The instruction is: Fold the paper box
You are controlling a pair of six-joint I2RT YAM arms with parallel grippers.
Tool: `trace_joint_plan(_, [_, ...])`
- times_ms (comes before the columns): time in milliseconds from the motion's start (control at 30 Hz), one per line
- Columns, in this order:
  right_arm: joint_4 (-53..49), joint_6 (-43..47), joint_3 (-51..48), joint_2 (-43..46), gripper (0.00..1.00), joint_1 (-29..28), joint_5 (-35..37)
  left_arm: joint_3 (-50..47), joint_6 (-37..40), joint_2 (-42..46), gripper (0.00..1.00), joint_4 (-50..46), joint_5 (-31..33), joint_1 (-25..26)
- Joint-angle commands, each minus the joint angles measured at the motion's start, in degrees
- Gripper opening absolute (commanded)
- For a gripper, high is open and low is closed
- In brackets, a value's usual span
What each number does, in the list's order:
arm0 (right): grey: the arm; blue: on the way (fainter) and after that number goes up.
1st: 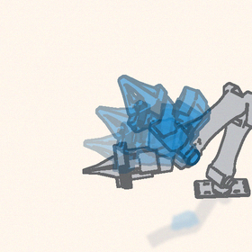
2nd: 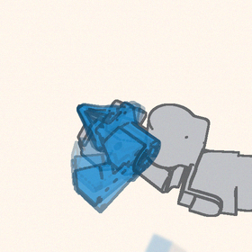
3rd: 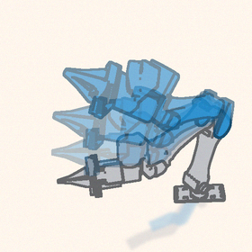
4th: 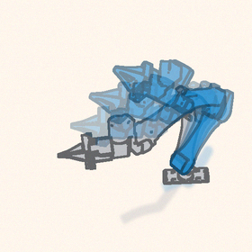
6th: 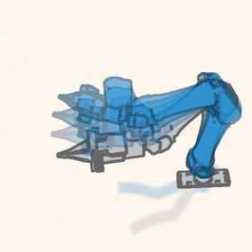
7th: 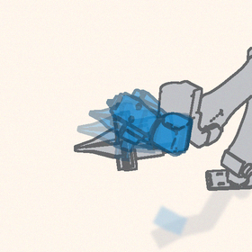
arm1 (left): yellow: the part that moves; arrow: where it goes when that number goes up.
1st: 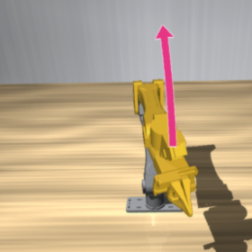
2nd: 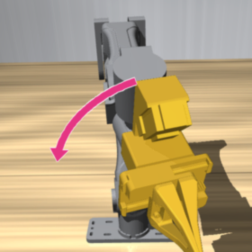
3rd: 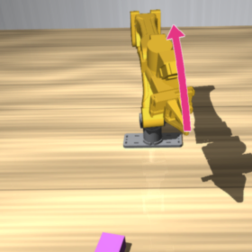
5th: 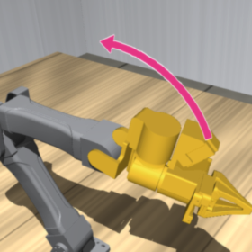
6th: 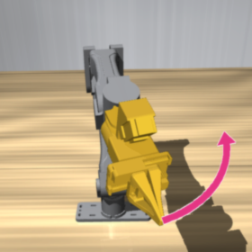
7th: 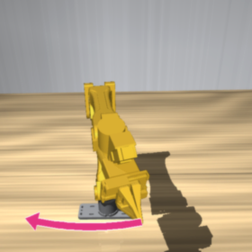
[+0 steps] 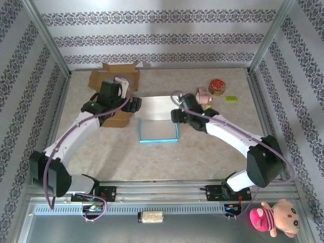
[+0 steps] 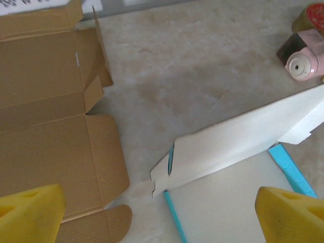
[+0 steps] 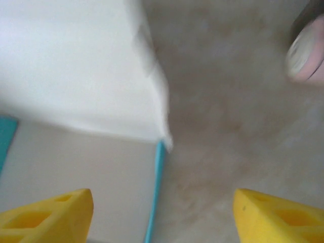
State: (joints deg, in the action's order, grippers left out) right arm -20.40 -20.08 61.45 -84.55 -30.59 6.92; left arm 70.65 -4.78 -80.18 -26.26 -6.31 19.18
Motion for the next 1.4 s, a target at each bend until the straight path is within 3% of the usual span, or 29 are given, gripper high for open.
trace_joint_plan(0, [-2.8,9.55,4.46,-2.1,0.77,6.53,-13.42,8.3,6.32,-6.38,0.95,-14.01,-6.16,-0.5])
trace_joint_plan(100, [-6.56,12.66,10.92,-6.68,0.81,10.2,-22.66,16.41,9.18,-12.7,0.94,-21.94,-8.42,-0.52])
trace_joint_plan(233, [-12.83,15.58,18.21,-12.47,0.73,10.86,-27.21,22.42,11.08,-18.29,0.93,-27.69,-7.6,-0.51])
trace_joint_plan(400, [-14.04,17.15,19.82,-14.44,0.68,9.1,-26.33,24.36,11.26,-21.21,0.93,-29.57,-7.15,-0.46])
trace_joint_plan(533, [-13.73,17.54,20.52,-15.63,0.55,8.25,-23.55,23.33,9.6,-22.27,0.89,-27.64,-7.86,-0.52])
trace_joint_plan(867, [-11.74,16.26,19.88,-16.35,0.28,7.15,-20.25,20.98,5.94,-23.25,0.52,-27.7,-8.26,-0.31])
trace_joint_plan(1100, [-10.12,14.71,18.79,-16.13,0.2,6.42,-20.08,20.49,4.86,-24.32,0.38,-26.21,-9.07,-0.32])
trace_joint_plan(1367, [-8.79,12.2,18.2,-16.09,0.13,5.89,-18.43,21.02,2.62,-24.82,0.16,-25.47,-9.53,-0.33])
